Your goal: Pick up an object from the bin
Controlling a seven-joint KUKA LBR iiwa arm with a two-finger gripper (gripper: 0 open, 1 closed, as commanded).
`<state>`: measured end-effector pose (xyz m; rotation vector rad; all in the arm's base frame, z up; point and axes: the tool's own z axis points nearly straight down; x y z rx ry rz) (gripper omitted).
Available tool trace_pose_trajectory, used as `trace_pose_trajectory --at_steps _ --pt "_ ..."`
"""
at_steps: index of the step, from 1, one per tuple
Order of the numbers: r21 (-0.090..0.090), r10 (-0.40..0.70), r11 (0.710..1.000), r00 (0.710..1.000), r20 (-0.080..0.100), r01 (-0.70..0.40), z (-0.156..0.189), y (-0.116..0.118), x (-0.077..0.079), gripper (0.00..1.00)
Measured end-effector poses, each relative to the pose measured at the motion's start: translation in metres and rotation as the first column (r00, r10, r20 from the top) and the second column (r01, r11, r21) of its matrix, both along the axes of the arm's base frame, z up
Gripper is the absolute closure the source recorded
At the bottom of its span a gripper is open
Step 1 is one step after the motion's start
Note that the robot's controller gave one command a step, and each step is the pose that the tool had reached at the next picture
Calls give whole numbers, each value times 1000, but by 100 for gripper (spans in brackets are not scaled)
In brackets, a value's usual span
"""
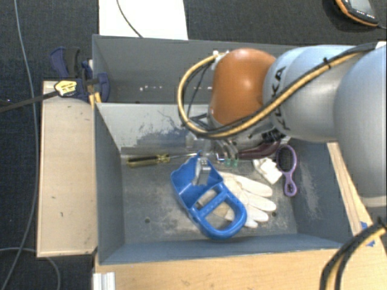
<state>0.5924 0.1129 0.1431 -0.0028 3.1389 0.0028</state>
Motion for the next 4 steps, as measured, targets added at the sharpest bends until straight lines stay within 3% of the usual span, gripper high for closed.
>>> trace_pose_trajectory --at_steps 1,2,3,4 --pt "2 161 987 987 3 -161 -71 -15 2 0" --pt "0 435 900 900 7 -435 -70 -25 2 0" --pt "1 177 984 984 7 -177 -70 -15 2 0" --pt "0 428 904 904 11 -428 -68 -24 3 0"
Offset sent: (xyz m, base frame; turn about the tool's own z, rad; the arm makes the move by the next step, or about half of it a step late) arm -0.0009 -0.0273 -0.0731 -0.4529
